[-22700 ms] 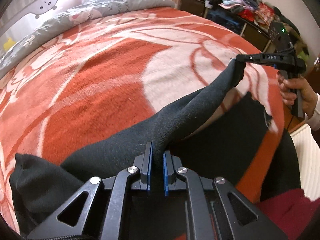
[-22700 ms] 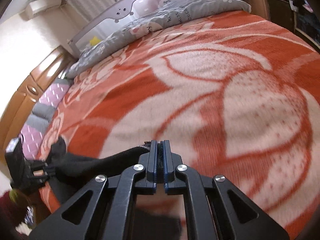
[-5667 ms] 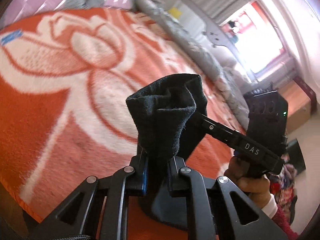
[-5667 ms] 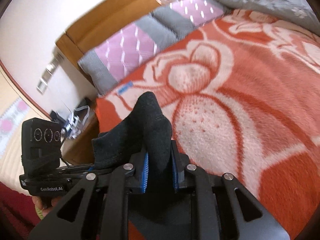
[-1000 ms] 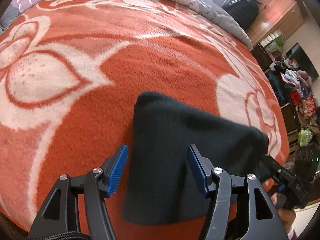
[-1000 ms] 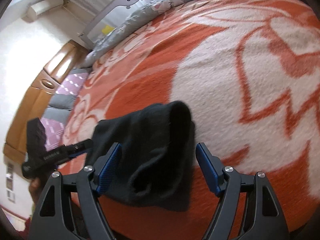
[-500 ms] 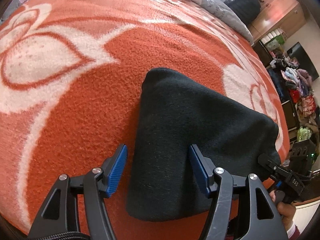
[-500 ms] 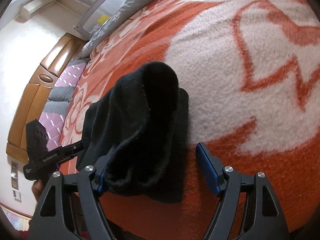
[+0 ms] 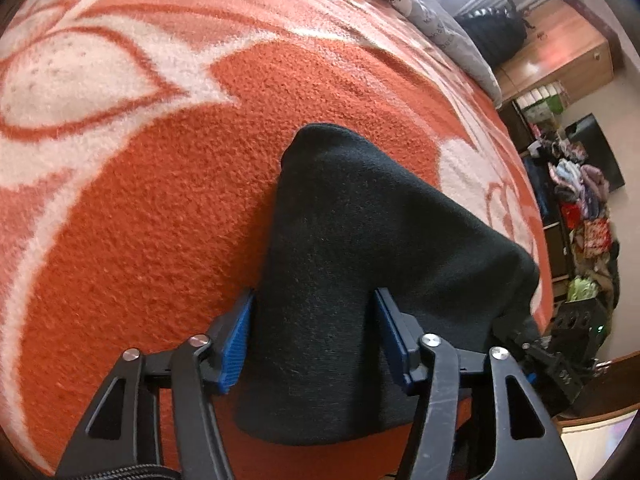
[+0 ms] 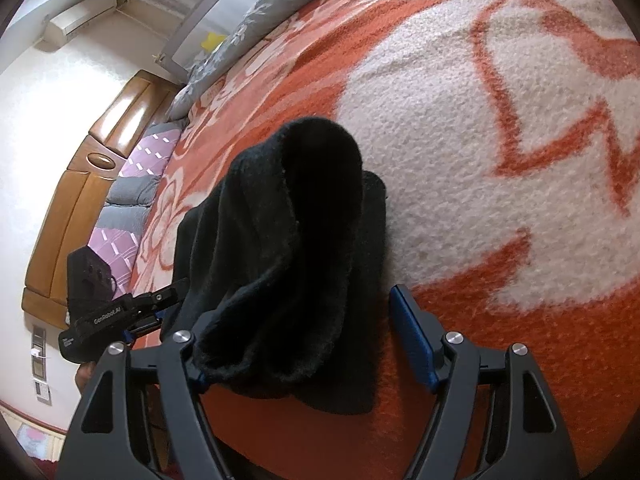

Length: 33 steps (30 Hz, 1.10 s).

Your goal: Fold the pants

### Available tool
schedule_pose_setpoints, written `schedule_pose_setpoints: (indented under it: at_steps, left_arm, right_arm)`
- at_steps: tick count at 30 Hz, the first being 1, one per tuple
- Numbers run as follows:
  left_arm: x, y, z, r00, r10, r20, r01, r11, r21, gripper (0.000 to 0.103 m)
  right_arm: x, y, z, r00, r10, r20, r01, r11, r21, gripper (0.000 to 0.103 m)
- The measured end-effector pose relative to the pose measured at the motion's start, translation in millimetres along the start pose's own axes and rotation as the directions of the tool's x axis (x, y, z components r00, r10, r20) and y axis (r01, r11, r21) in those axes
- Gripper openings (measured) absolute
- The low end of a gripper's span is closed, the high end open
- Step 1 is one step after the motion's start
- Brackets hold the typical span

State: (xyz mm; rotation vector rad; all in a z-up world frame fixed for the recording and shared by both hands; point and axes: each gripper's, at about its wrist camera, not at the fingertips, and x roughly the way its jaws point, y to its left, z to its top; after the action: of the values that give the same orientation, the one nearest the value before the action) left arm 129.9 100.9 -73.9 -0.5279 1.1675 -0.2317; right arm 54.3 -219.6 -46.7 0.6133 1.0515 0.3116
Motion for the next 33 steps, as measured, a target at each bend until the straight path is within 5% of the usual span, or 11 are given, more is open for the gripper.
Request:
schedule_pose_setpoints:
  at_steps: [11,17,33]
  left_arm:
    - [-26,-23,-6,0.994,0.012,0.104,-0.018,0.998,0.054,0.026]
    - [-56,-36,0,0.980,0.041,0.196,-0.062,0.993,0.098,0.025]
    - [-101,20,75,0.937,0.126,0.327,-0.119,0.992,-0.039,0.025]
  right_arm:
    - [-12,25,8,0.999,0.016,0.031,-0.014,0.996,-0.084,0.047]
    - [-12,46,24,0.998,0.052,0.039,-0.045,0.988,-0.147,0.045]
    - [67,119,99,0.989,0.149,-0.004,-0.144,0.945,-0.295,0.045]
